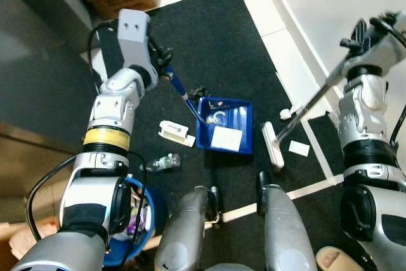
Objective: Sweep floor
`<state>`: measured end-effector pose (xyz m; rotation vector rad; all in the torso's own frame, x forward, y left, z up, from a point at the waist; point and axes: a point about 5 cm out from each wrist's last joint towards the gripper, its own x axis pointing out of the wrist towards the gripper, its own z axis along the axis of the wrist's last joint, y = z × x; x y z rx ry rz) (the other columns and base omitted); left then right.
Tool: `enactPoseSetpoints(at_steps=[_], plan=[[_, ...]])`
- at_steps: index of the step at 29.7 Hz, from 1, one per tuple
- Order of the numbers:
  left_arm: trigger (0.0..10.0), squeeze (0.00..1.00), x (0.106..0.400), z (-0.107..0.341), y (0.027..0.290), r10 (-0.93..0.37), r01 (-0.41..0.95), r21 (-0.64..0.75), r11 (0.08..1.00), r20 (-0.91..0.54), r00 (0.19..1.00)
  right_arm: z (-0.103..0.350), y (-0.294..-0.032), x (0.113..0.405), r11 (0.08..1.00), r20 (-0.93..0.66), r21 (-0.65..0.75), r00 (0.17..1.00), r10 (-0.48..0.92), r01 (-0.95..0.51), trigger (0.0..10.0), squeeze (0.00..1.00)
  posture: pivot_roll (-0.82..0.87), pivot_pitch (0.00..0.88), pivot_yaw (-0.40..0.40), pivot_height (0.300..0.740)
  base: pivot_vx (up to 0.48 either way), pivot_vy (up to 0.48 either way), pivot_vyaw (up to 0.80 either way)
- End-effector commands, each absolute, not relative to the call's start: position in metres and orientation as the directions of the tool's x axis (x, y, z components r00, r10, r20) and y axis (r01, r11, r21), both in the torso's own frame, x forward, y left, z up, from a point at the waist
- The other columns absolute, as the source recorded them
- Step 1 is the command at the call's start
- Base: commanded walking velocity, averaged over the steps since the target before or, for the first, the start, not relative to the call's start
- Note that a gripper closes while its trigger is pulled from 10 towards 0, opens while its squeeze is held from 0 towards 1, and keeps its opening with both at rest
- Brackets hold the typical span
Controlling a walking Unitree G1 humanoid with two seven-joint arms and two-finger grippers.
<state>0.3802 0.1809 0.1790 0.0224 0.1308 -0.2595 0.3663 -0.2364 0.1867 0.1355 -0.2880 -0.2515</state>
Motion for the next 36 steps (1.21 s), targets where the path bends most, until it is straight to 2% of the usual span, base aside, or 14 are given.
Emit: enactPoseSetpoints(at_steps=[1,22,36], plan=[[10.0,0.00,0.379,0.187,0.183,-0.262,0.264,0.002,0.965,-0.108,0.959,0.189,-0.241,0.365,0.956,0.270,0.168,0.922,-0.278,0.239,10.0,0.00,-0.04,0.121,0.073,0.740,0.000,0.000,-0.78],[10.0,0.00,0.382,0.181,0.184,-0.227,0.229,-0.005,0.973,-0.162,0.960,0.187,-0.247,0.363,0.952,0.259,0.156,0.919,-0.298,0.264,10.0,0.00,-0.05,0.132,0.079,0.740,0.000,0.000,-0.77],[10.0,0.00,0.380,0.157,0.205,-0.102,0.114,0.033,0.993,-0.264,0.959,0.183,-0.243,0.364,0.957,0.246,0.147,0.927,-0.282,0.252,10.0,0.00,-0.05,0.142,0.075,0.740,0.000,0.000,0.00]])
